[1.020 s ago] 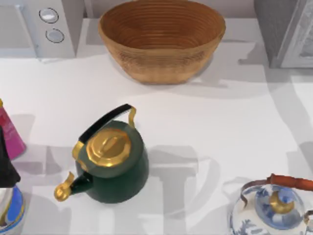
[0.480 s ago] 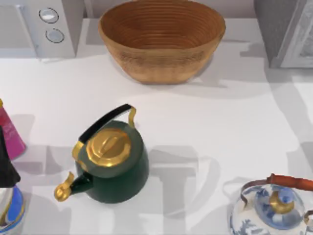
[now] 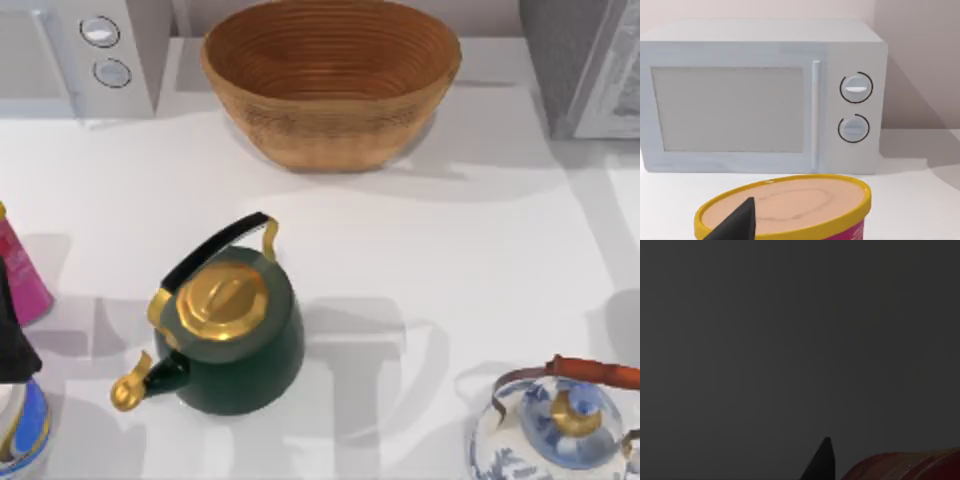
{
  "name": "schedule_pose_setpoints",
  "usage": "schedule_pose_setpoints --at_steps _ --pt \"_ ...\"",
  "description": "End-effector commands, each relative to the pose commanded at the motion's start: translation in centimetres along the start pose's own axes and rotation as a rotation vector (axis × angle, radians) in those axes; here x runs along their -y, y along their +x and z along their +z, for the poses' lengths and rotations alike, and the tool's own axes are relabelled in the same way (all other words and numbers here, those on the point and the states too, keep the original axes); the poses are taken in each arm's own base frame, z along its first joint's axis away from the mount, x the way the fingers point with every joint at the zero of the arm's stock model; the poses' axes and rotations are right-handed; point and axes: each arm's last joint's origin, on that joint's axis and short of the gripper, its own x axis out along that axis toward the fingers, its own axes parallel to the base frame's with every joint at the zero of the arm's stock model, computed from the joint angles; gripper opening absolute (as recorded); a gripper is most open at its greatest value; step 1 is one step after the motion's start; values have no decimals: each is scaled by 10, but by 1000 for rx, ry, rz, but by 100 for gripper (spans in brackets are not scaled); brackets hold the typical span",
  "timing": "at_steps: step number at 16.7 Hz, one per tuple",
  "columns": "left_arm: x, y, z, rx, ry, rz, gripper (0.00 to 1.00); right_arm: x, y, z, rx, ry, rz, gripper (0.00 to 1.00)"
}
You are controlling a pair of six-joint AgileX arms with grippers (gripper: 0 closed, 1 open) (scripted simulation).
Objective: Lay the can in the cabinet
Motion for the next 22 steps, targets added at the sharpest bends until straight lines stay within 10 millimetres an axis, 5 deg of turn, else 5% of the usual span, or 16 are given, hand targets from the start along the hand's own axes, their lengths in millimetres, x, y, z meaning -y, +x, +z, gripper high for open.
schedule_pose_setpoints --at_steps 5,11,22 --pt "0 0 0 0 0 0 100 -10 34 -11 -7 9 59 0" --pt "0 0 0 0 0 0 100 -11 39 -14 -14 11 67 0" --pt "0 0 0 0 0 0 100 -11 39 -14 -14 11 67 83"
